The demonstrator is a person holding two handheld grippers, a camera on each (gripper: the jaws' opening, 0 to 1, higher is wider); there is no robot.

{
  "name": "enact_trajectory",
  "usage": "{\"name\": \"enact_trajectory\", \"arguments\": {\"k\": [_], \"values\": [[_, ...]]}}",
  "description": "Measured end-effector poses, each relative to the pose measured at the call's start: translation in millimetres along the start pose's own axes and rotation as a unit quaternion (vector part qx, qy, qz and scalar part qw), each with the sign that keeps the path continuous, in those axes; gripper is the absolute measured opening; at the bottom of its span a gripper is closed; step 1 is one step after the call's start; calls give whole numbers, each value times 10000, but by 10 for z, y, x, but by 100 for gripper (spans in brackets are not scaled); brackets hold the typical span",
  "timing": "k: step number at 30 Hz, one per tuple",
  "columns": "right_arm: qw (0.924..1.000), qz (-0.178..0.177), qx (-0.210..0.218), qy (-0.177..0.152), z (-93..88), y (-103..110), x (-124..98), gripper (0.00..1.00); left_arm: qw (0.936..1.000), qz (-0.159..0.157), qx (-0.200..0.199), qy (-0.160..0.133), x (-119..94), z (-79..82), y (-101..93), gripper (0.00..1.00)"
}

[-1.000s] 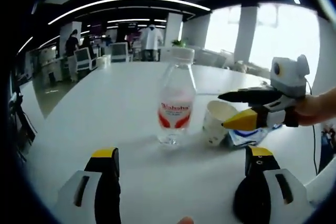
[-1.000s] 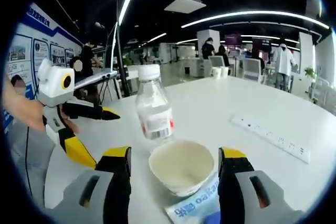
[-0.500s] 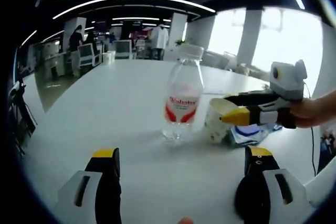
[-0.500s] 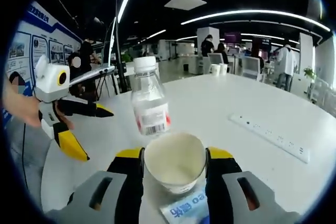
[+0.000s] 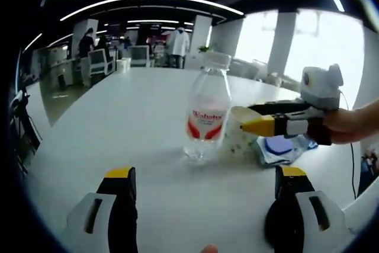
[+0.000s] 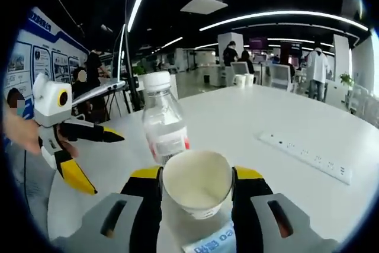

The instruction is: Arrange the tabletop items into an orderly group along one side of the table until the central work area is clear of visible clutter.

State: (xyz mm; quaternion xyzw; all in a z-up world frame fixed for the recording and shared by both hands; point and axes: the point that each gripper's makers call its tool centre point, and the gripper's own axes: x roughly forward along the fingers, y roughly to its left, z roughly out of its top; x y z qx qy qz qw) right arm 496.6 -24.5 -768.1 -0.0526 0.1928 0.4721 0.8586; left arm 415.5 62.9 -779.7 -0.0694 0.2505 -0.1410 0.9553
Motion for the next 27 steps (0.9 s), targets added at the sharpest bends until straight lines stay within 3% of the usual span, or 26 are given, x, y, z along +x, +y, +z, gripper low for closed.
{"name": "enact_trajectory", "arguments": {"k": [20,23,27], "values": [[9999,30,-34,162,-69,32,73,47,9999,4,-58,108,-48,-100,13,93],[9999,14,0,172,-67,22,62,51,9998,31,-71,173,-51,-122,23,93],[9999,-53,42,83,-22,-10,43,64,9999,5,-107,133,-63,-97,6,94]]}}
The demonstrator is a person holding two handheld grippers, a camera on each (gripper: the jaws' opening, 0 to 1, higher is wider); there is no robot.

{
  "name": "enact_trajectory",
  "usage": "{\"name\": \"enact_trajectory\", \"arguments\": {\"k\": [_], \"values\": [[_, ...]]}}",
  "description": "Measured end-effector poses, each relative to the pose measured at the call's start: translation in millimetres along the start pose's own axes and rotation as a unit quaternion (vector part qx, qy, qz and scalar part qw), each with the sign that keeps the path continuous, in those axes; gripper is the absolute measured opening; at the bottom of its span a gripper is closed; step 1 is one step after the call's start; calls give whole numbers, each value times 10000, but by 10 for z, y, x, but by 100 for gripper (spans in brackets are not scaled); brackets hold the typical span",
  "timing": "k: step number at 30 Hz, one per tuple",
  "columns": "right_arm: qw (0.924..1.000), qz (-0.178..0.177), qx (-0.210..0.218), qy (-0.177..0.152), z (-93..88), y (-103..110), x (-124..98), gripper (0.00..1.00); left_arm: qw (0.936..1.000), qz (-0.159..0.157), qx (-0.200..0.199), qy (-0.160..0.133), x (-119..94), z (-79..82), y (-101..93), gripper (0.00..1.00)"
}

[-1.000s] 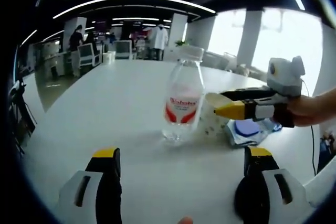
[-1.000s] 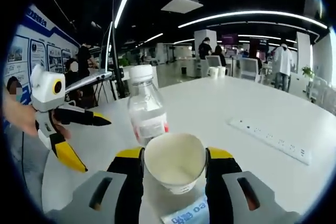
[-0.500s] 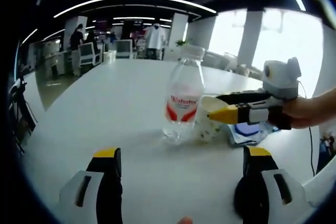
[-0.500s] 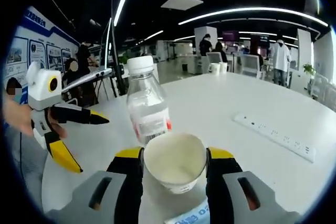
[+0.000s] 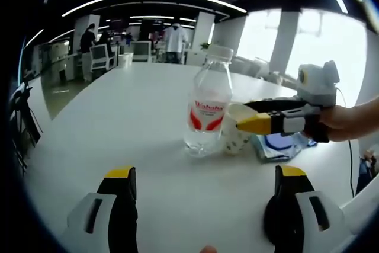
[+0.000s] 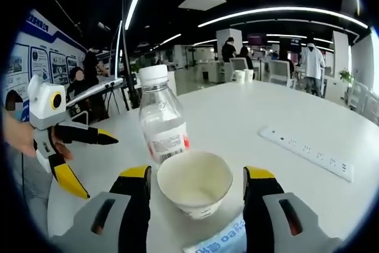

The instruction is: Arrange the tabletop items into an orderly group along one side of the table until the central work area is clear of visible clutter.

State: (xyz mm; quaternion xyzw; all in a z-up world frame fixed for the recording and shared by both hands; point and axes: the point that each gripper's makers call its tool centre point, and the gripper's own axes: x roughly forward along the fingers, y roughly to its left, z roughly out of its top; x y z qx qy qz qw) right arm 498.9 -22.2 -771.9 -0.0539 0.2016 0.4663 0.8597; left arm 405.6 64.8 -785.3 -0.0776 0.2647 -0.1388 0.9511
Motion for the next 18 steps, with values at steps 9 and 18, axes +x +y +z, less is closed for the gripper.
{"name": "enact_trajectory", "arguments": {"k": [9,18], "values": [[10000,-15,-13,-6,46,14,-193,71,9999,-82,45,43,-60,-30,-76,97],[10000,-72,-49,-3,40,16,-343,71,9999,-91,107,-23,-126,70,-142,97]]}}
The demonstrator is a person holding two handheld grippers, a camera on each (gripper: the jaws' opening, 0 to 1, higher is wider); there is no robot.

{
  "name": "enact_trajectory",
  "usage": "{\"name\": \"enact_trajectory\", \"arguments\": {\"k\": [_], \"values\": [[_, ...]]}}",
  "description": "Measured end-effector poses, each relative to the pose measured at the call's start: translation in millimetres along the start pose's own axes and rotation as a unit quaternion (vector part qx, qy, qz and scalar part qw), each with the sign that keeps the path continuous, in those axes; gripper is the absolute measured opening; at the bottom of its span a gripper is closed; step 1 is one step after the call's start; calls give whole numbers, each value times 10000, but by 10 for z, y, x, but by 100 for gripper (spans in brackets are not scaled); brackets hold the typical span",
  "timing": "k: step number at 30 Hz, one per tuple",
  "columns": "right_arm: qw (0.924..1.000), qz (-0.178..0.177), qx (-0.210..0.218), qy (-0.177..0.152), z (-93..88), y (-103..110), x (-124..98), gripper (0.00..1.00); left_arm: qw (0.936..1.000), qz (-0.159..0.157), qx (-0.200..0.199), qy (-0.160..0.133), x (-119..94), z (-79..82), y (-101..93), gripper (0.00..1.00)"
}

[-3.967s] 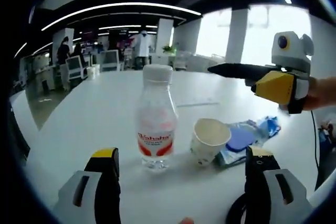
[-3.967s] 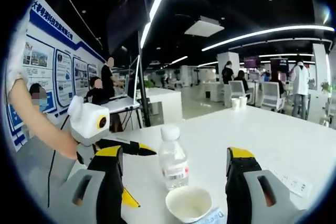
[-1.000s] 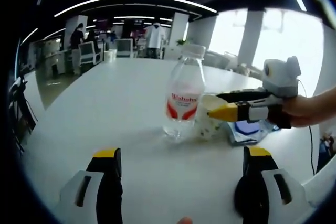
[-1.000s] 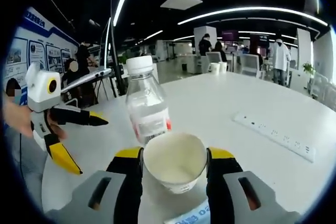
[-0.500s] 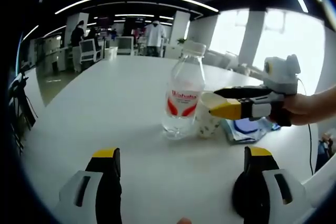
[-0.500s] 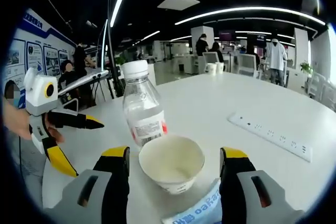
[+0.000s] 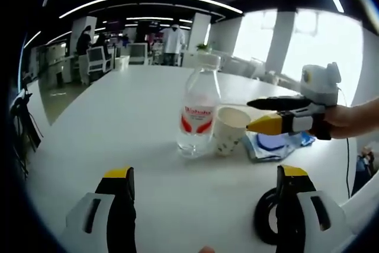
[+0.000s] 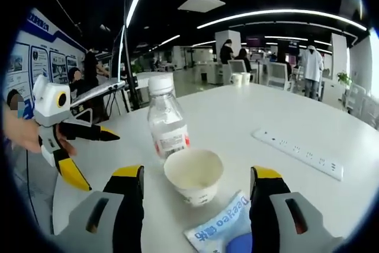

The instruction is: Arrange the tabletop items into an orderly group along one side of the table until the central work area is clear of visible clutter.

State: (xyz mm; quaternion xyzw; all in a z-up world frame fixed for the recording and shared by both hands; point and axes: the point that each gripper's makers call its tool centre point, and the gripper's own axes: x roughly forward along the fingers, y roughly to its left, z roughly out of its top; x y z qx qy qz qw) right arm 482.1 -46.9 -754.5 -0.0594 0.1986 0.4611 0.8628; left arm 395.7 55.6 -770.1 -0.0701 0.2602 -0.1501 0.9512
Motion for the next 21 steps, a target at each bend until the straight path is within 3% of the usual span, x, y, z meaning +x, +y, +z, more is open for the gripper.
{"name": "enact_trajectory", "arguments": {"k": [21], "values": [[10000,11,-28,8,-63,142,-386,68,9995,-89,253,193,-80,-34,-178,96]]}}
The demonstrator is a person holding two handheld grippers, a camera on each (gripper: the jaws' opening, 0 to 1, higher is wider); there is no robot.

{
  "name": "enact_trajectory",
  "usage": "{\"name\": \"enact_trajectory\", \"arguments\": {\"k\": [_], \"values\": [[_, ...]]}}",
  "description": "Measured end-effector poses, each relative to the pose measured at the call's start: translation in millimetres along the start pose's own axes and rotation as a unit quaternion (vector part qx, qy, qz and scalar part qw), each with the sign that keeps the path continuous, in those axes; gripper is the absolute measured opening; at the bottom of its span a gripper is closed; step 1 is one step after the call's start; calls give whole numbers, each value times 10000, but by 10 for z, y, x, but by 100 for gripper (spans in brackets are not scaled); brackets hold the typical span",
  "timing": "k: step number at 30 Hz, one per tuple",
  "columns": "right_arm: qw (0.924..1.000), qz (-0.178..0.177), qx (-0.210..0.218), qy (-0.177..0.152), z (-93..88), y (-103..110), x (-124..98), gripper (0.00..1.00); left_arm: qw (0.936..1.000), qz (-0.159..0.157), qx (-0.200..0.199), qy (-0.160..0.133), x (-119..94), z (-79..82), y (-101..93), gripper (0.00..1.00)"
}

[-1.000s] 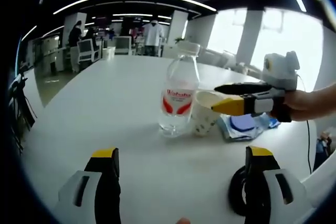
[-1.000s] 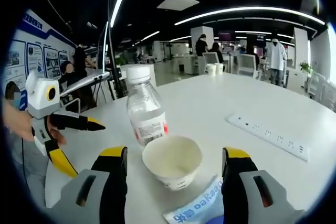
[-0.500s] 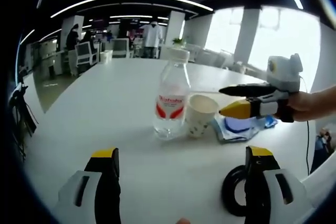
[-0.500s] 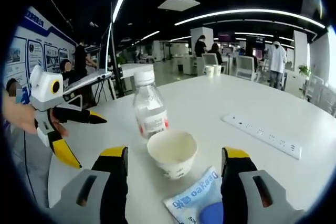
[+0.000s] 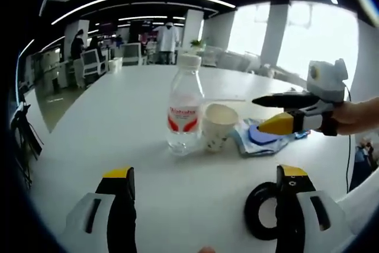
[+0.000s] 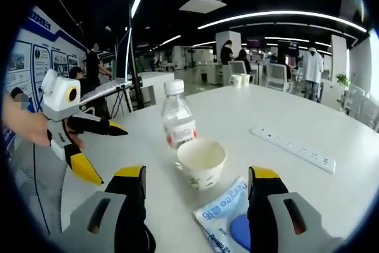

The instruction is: Arrange the tabletop items into an orderly group along one side of the table until the central work area is clear of visible clutter.

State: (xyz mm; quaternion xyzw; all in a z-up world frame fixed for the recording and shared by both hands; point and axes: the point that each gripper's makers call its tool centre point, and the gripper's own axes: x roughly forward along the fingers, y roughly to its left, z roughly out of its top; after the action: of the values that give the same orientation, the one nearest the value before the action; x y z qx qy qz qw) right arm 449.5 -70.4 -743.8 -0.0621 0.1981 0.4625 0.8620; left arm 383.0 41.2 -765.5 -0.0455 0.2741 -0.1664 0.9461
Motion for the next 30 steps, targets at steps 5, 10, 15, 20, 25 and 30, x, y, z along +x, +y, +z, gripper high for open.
{"name": "enact_trajectory", "arguments": {"k": [5,10,15,20,25,30], "values": [[10000,65,24,22,-65,85,-88,66,10000,-17,19,60,-15,-39,-37,96],[9998,178,61,77,-199,220,-179,65,9999,-55,41,135,-38,-121,-98,96],[9992,303,12,254,-349,304,-221,63,9997,-70,34,212,-61,-180,-117,95],[9990,323,23,293,-368,323,-238,62,9997,-65,38,236,-71,-196,-121,95],[9985,410,12,360,-452,410,-282,60,9993,-134,94,350,-66,-309,-221,94],[9977,459,41,497,-600,485,-331,59,9988,-204,120,427,-69,-409,-310,94]]}}
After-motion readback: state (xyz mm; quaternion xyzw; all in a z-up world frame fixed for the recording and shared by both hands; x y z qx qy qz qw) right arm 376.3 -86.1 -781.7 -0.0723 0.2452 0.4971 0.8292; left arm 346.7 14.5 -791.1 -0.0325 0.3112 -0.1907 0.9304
